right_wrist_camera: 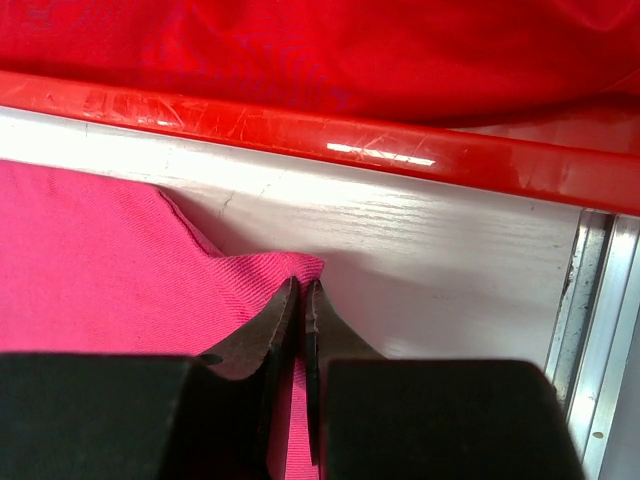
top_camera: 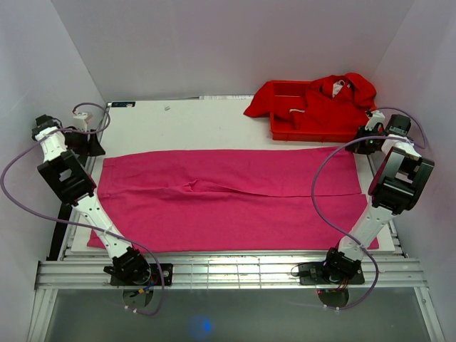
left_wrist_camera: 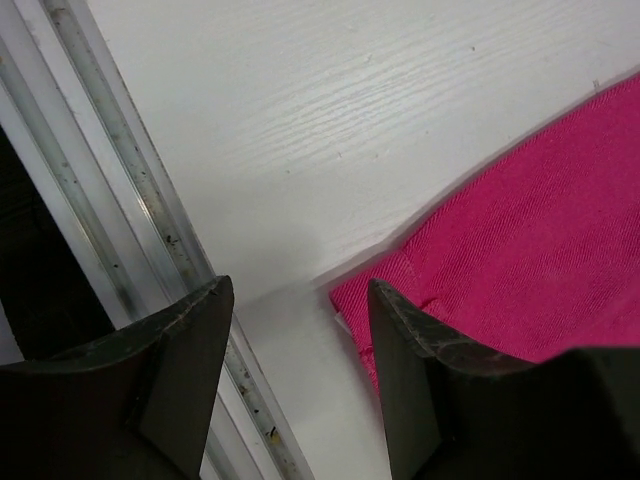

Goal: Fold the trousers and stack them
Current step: Fold the trousers

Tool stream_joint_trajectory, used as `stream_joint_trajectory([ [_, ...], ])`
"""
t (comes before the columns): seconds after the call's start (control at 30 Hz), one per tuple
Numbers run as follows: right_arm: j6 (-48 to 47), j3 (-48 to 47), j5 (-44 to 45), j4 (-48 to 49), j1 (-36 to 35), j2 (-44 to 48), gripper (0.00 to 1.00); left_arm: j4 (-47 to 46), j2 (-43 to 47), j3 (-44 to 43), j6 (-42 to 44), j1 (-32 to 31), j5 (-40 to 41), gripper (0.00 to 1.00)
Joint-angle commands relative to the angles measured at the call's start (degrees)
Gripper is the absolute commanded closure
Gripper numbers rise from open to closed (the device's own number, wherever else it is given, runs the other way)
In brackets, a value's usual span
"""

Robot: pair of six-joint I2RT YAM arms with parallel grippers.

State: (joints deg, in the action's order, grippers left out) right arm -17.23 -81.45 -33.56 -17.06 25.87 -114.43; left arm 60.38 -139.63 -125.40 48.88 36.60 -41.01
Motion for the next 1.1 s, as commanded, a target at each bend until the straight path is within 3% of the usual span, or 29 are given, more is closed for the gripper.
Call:
stream_joint_trajectory([
  [0.0, -1.7, -0.6, -1.4, -1.6, 0.3, 2.1, 0.92, 1.9, 0.3, 1.9, 1.7, 0.3, -3.1, 0.33],
  [0.33, -2.1, -0.7, -1.5, -2.2, 0.3, 1.8, 0.92, 2.5, 1.9, 8.8, 1.4, 0.0, -2.1, 0.38],
  [0.67, -2.1, -1.8, -2.9, -2.6, 0.3, 2.1, 0.92, 1.1, 1.6, 7.0, -3.6, -0.2, -7.2, 0.75],
  [0.83, -2.6, -4.8, -7.5, -5.1, 1.0, 2.9, 0.92, -3.7, 6.3, 8.0, -6.4, -0.2, -9.2, 1.00],
  [1.07, -3.2, -4.9, -10.9, -5.7, 2.8, 8.2, 0.92, -14.8, 20.5, 19.7, -6.0, 0.5, -10.2, 1.00],
])
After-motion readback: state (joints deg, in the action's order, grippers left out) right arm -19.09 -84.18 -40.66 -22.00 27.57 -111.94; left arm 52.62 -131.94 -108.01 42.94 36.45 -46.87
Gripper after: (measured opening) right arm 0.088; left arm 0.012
